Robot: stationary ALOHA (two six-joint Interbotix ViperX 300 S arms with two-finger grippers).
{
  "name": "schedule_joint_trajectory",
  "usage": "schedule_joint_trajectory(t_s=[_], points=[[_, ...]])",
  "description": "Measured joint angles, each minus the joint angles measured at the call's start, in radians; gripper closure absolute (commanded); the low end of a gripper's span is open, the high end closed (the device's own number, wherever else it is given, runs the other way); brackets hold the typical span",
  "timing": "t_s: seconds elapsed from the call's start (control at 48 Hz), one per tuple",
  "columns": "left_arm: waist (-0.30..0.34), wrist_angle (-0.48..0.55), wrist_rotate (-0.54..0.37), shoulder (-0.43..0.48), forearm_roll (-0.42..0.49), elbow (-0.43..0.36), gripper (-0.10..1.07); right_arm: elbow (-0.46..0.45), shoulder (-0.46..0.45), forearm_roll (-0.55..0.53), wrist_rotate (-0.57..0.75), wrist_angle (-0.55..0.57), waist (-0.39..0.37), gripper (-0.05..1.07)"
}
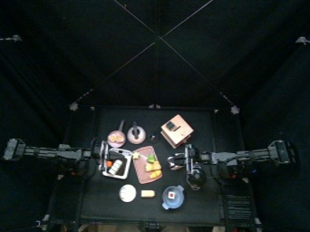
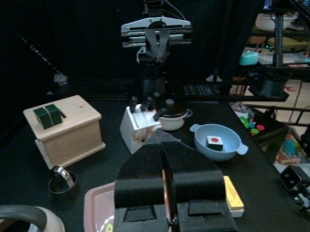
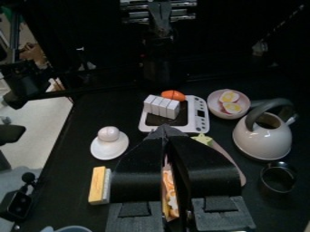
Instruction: Grab squash half
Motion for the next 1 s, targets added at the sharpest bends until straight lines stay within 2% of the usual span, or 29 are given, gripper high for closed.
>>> schedule_joint_trajectory(t_s=[0.167,0.292,0.479,0.583,0.833,1.0], points=[[0.000,0.000,0.000,0.000,0.002,0.000,1.00,-0.071,0.083,0.167,0.000,0.032,0.003,0.97],[0.000,0.000,0.000,0.000,0.002,0.000,1.00,-0.118,0.138,0.298,0.000,0.087,0.006,0.92],[0.000,0.000,0.000,0.000,0.002,0.000,1.00,-0.218,0.268,0.426,0.002,0.225,0.011,0.77],[0.000,0.002,0.000,0.000,0.002,0.002,1.00,-0.305,0.364,0.494,0.003,0.337,0.011,0.70],[0.000,0.008,0.000,0.000,0.002,0.005,1.00,-0.489,0.525,0.511,0.003,0.646,-0.003,0.52],[0.000,0.011,-0.002,0.002,0.002,0.005,1.00,-0.583,0.575,0.474,0.006,0.805,-0.023,0.40]])
